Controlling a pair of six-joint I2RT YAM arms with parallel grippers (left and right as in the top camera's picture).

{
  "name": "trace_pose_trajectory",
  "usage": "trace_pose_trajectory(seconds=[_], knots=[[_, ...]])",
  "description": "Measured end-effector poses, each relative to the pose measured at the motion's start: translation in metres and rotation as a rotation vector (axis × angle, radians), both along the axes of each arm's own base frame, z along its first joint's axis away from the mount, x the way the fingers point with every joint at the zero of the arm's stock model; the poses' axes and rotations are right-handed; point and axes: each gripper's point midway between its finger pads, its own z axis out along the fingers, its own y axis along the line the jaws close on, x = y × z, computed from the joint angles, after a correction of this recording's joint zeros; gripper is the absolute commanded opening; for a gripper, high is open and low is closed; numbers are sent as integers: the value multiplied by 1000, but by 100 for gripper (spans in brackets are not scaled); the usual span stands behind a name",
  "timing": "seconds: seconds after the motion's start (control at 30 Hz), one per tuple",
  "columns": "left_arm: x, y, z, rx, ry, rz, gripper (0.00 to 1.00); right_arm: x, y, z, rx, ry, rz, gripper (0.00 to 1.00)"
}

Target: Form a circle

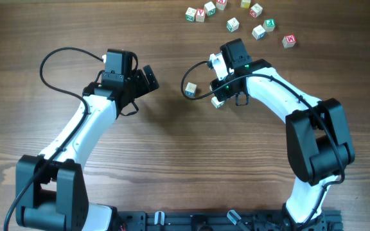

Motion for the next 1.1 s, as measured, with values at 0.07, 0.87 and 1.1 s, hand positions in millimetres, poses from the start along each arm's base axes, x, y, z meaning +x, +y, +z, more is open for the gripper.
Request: trace_pose_trajectory(seconds=[0.07, 0.87, 1.1], knots=[[0, 0, 0, 0, 0, 0, 100, 0, 1, 0, 3, 1, 4, 23], [0, 0, 0, 0, 0, 0, 100, -7, 17, 4, 80, 11, 105, 24], [0, 0, 0, 0, 0, 1, 100, -3, 24, 7, 115, -8, 125, 24]])
